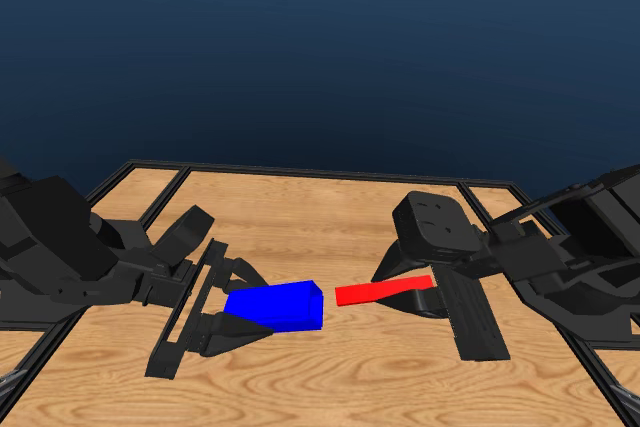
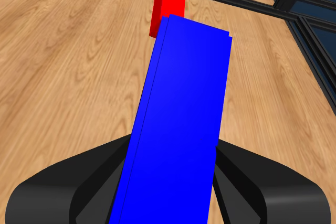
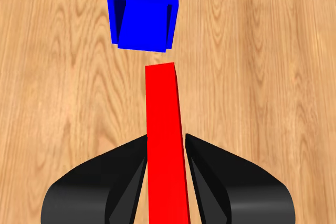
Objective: Insert peg into socket
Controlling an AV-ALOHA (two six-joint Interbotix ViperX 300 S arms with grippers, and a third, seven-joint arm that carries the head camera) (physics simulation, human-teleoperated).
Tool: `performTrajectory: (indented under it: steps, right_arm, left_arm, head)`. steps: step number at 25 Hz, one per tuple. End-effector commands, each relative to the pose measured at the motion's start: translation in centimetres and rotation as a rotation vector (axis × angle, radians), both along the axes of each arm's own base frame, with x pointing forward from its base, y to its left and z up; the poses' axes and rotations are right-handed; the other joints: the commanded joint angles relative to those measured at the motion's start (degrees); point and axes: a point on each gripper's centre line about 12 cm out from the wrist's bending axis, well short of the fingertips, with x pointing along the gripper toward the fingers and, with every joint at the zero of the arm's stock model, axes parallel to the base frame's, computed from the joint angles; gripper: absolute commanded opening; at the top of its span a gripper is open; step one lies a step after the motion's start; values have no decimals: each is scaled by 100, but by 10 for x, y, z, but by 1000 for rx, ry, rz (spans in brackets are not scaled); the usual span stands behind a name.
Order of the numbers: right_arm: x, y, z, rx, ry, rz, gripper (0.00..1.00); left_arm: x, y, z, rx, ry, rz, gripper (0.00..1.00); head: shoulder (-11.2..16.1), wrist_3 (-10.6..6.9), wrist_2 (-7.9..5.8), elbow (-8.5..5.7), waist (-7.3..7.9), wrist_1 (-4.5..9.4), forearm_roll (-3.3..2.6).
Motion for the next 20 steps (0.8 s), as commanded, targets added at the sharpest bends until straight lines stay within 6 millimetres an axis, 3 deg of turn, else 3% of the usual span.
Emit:
performTrajectory:
  steps: [1,3,4,6,8,9,10,11,12,14,15,20]
  right_arm:
    - [2,1,13,-30,0,-85,0]
    - [5,6,23,-28,-27,-91,0]
    - [4,4,21,-61,-16,-90,0]
    - [13,10,22,-17,-30,-107,0]
    - [9,11,20,-46,-20,-102,0]
    - [18,13,20,-18,-36,-116,0]
    - [15,14,26,-30,-43,-103,0]
    - [14,15,19,-55,-18,-93,0]
    - [18,12,16,-42,-21,-108,0]
    - [21,20,26,-21,-53,-87,0]
    - [20,18,19,-23,-29,-95,0]
    - [38,23,17,-21,-44,-70,0]
  left_arm:
    - [2,0,1,19,-22,-7,0]
    - [8,-5,14,-4,-77,5,0]
    - [4,-3,5,14,-44,-1,0]
    - [5,0,7,11,-37,2,0]
    - [11,0,15,-9,-78,20,0]
    - [6,0,4,19,-41,7,0]
    - [3,3,-1,14,-41,23,0]
    - [8,8,10,44,-56,6,0]
    - [12,2,11,8,-71,20,0]
    - [8,4,5,10,-62,26,0]
    - [14,2,15,1,-84,20,0]
    - [19,-2,12,-3,-65,1,0]
  head:
    - [-64,9,-3,-47,9,-64,3]
    - [-65,14,-6,-45,13,-52,4]
    - [-64,13,-9,-45,13,-53,3]
    - [-65,-1,-15,-43,18,-55,3]
    - [-68,-2,-23,-41,26,-51,3]
    - [-69,-3,-28,-41,33,-50,4]
    - [-71,-5,-33,-40,38,-49,4]
    - [-74,-8,-41,-38,40,-54,3]
    - [-75,-15,-43,-39,47,-47,5]
    - [-75,-13,-48,-38,63,-54,8]
    - [-77,-11,-54,-37,69,-45,9]
    - [-74,-25,-67,-40,88,-61,10]
